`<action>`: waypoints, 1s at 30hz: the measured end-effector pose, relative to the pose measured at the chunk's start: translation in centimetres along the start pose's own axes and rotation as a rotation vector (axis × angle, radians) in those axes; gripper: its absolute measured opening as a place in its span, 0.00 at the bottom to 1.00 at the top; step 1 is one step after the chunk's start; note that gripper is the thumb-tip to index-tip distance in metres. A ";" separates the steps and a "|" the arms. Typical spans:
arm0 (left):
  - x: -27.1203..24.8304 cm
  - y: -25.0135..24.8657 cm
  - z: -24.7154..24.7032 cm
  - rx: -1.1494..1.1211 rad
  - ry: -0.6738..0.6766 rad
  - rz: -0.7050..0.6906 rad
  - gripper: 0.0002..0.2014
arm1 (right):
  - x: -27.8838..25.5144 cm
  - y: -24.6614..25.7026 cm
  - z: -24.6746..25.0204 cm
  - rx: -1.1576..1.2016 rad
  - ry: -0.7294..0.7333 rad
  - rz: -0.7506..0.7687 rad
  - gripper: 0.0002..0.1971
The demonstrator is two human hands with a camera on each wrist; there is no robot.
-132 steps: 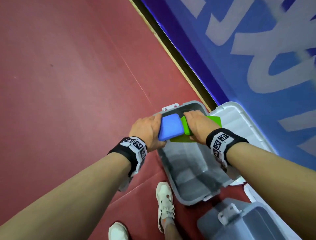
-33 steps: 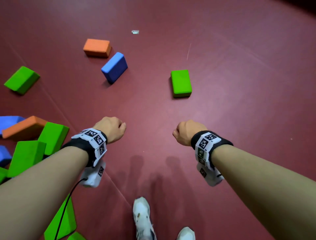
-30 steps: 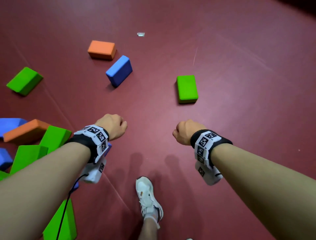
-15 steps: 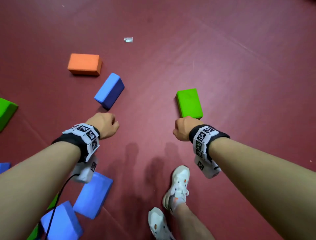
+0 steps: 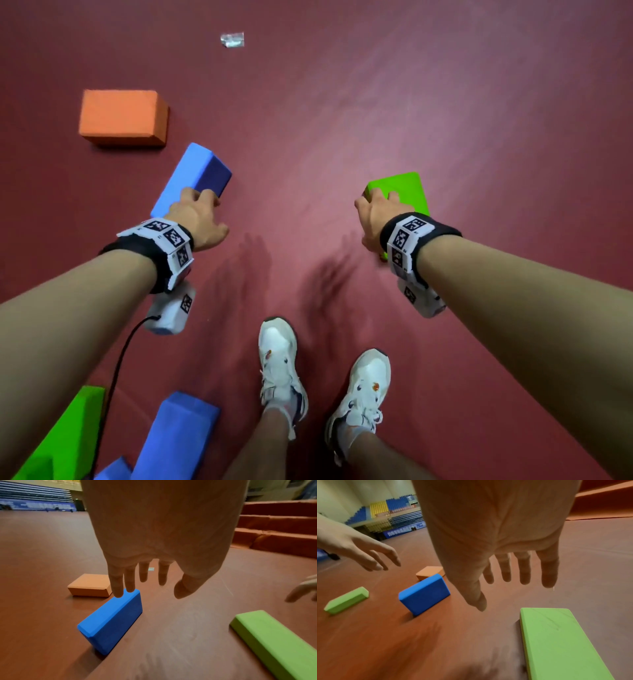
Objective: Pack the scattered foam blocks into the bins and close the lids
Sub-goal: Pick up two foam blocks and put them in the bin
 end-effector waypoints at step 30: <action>24.4 4.0 -16.5 0.010 -0.198 -0.142 0.61 | 26.5 -4.5 -14.8 -0.387 0.323 -0.050 0.25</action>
Point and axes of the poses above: each hand's wrist, its own x-axis towards the middle knuckle, its own z-axis out of the back of the hand, y = z × x, the point moved 3 cm from there along x, towards the middle knuckle, and after that the axes turned 8 degrees about z, right-handed, at the moved point
